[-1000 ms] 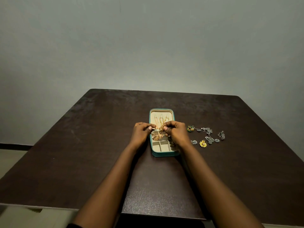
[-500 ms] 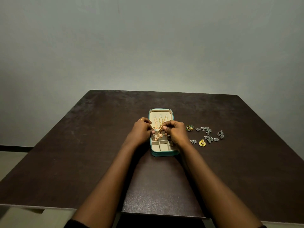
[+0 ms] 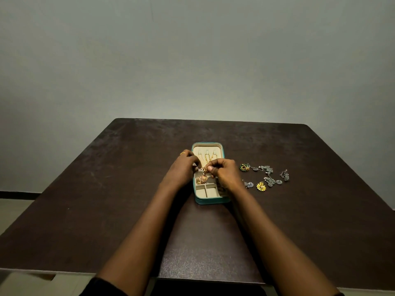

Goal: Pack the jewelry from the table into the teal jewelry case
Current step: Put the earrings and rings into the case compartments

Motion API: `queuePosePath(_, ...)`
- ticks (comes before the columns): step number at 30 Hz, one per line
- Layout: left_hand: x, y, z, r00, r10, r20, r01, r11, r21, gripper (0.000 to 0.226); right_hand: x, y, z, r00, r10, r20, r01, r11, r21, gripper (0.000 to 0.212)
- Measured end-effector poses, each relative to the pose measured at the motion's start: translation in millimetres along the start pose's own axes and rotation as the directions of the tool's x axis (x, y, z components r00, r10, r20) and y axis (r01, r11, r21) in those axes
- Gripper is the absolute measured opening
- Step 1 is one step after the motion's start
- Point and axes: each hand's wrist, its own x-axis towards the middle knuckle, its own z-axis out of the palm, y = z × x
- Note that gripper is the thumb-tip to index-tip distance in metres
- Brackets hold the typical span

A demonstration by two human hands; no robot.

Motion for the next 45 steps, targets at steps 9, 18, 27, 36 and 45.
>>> queuePosePath(9, -5.8, -2.4, 24.6, 0.889, -0.457, 0.013, 0.327, 0.617, -0.716, 0.05, 4.2, -1.5, 4.5, 0.996, 0.046, -0.08, -0.052, 0.996, -0.069, 0.01)
queuePosePath(18, -8.5, -2.0, 27.1, 0.867, -0.465, 0.18, 0.298, 0.193, -0.935, 0.056, 2.4, -8.0, 14.4, 0.996, 0.066, -0.056, -0.077, 0.971, -0.228, 0.011)
queuePosePath(27, -11.1, -7.5, 32.9, 0.894, -0.43, 0.127, 0.258, 0.262, -0.93, 0.055, -3.5, -7.7, 26.2, 0.993, -0.021, -0.12, -0.044, 0.854, -0.518, 0.016)
queuePosePath(36, -11.5, -8.2, 35.0, 0.903, -0.413, 0.122, 0.248, 0.267, -0.931, 0.055, -8.4, -6.1, 29.9, 0.991, -0.087, -0.103, -0.005, 0.739, -0.674, 0.023)
queuePosePath(45, -11.5, -8.8, 35.5, 0.909, -0.4, 0.115, 0.235, 0.266, -0.935, 0.058, -13.6, -15.4, 17.8, 0.996, -0.049, -0.073, -0.002, 0.821, -0.571, 0.021)
